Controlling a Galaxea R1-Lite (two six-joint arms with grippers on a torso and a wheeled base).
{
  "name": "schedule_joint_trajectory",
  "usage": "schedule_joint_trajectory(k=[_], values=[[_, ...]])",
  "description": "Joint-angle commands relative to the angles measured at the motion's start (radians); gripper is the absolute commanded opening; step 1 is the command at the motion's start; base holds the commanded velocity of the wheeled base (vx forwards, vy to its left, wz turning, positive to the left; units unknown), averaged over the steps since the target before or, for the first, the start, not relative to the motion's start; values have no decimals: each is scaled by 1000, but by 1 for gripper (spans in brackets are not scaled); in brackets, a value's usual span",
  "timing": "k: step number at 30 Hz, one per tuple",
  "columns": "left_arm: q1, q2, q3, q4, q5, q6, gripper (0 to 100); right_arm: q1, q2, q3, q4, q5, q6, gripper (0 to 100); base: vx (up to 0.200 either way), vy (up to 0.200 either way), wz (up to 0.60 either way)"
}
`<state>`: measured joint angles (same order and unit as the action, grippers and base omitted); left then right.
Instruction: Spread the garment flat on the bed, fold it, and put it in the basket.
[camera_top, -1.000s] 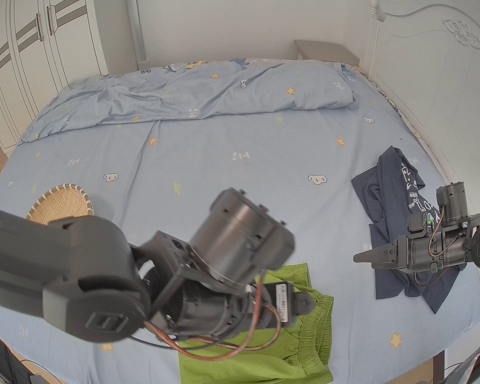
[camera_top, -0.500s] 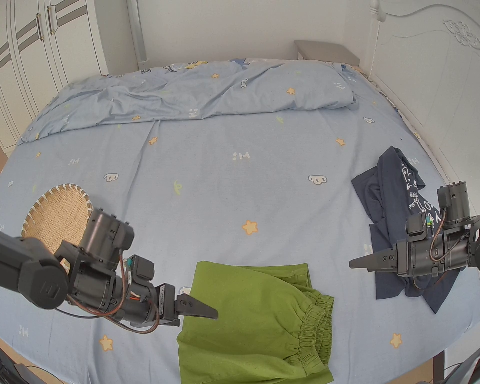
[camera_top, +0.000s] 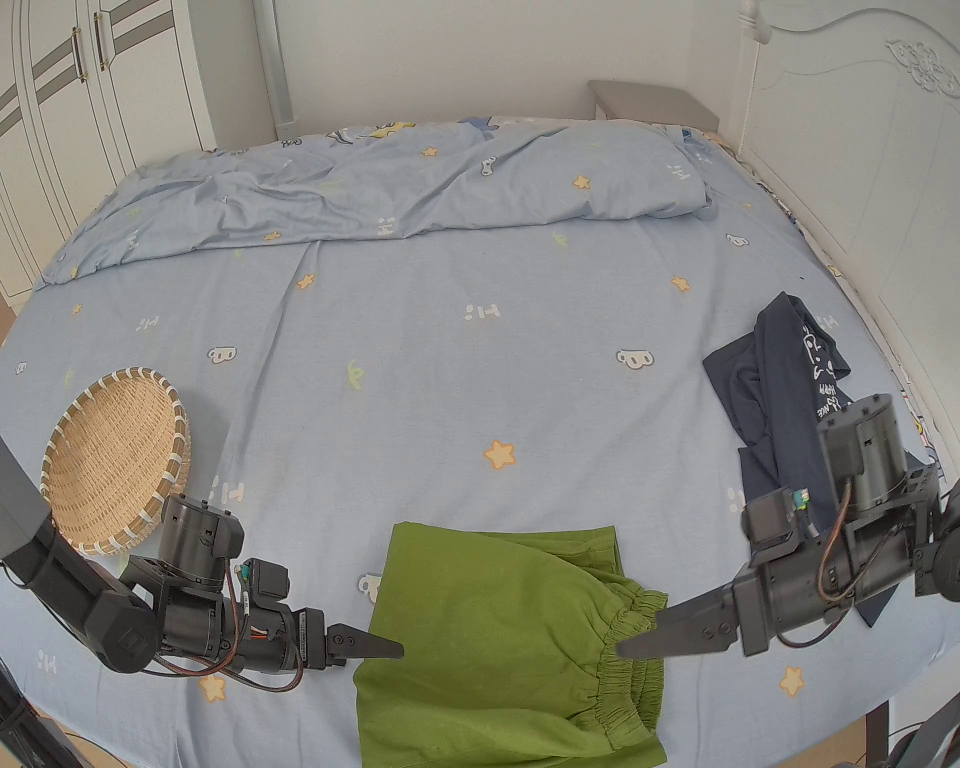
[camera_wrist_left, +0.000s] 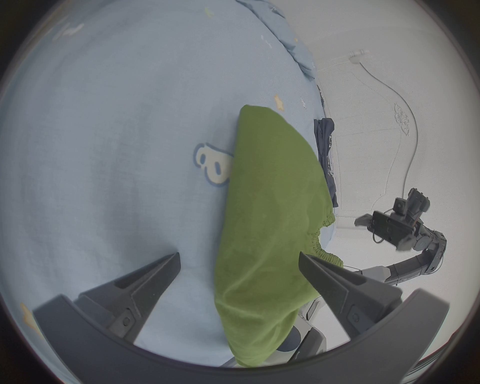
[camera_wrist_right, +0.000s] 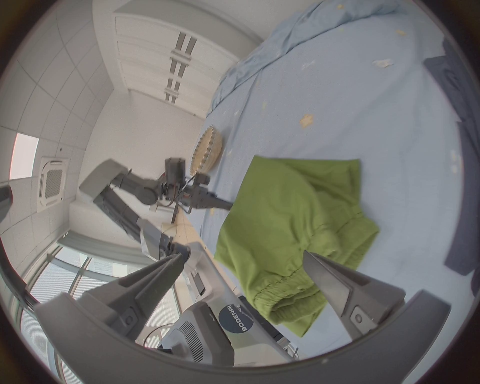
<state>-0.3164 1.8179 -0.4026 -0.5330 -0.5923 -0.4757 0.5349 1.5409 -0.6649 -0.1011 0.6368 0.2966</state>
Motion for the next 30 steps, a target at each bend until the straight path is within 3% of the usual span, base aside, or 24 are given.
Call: schedule_joint_trajectory(k=[1, 7, 11, 17, 22, 30], values=[[10, 98, 19, -45, -6, 3, 100, 140, 140, -28, -9, -3, -4, 100, 0, 0, 0], [-27, 135, 8, -128, -14, -9, 100, 212, 232, -50, -14, -6, 3, 100, 0, 0, 0], [-36, 136, 10, -139, -14, -15, 100, 212, 237, -50, -16, -6, 3, 100, 0, 0, 0], [-107, 166, -5, -259, -14, -113, 100, 197, 285, -35, 0, -3, 6, 100, 0, 0, 0], [-132, 205, 11, -335, -6, -127, 100, 195, 289, -10, 55, -3, 3, 100, 0, 0, 0], [-151, 219, 2, -349, -12, -169, 100, 192, 303, 45, 67, -5, -7, 100, 0, 0, 0]])
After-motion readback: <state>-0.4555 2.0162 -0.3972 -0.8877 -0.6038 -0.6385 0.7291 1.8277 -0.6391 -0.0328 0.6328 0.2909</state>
